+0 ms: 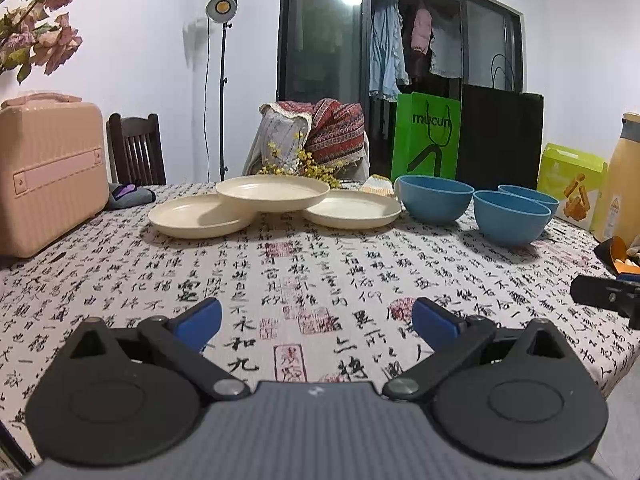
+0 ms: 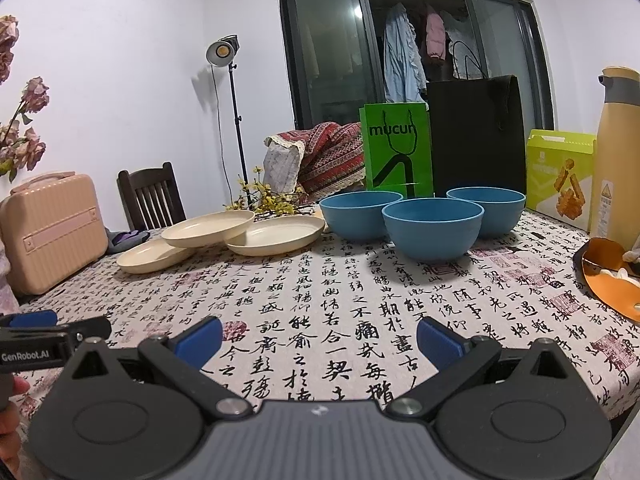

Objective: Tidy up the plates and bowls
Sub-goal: 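Move both tools forward toward the cream plates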

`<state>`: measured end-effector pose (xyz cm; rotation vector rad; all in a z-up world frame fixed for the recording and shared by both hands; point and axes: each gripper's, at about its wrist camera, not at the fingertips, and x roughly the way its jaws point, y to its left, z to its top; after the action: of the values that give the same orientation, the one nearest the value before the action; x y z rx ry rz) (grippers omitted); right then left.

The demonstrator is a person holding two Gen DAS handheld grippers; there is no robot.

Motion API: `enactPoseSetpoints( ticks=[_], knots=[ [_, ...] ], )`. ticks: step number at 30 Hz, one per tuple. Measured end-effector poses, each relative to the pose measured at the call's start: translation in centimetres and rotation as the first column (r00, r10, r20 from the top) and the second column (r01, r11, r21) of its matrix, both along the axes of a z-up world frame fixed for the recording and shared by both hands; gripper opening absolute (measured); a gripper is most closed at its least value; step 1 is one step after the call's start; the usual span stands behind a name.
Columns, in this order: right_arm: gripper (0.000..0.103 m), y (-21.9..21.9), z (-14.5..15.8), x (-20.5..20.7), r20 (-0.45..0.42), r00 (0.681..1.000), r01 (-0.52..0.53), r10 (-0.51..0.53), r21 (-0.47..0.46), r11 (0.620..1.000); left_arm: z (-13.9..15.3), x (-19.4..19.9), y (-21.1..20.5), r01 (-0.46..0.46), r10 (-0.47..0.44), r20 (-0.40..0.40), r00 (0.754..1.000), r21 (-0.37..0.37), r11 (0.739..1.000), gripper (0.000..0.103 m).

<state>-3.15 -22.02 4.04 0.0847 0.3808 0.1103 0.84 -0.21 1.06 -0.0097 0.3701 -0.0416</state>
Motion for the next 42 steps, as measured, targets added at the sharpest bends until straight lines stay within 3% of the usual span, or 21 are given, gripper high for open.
enactPoseSetpoints(
  ticks=[18, 42],
  knots=[
    [0.103, 0.3, 1.2, 2.9, 0.032, 0.999, -0.014, 0.013, 0.023, 1.0, 2.1, 1.7, 0.3, 0.002, -0.003, 0.065, 0.998, 0.009, 1.0, 0.103],
    [0.103, 2.1, 4.2, 8.6, 0.089, 0.995, -0.053, 0.051, 0.02, 0.998, 5.9, 5.8, 2.7, -0.016, 0.018, 0.093, 0.996, -0.023, 1.0, 0.103]
  ],
)
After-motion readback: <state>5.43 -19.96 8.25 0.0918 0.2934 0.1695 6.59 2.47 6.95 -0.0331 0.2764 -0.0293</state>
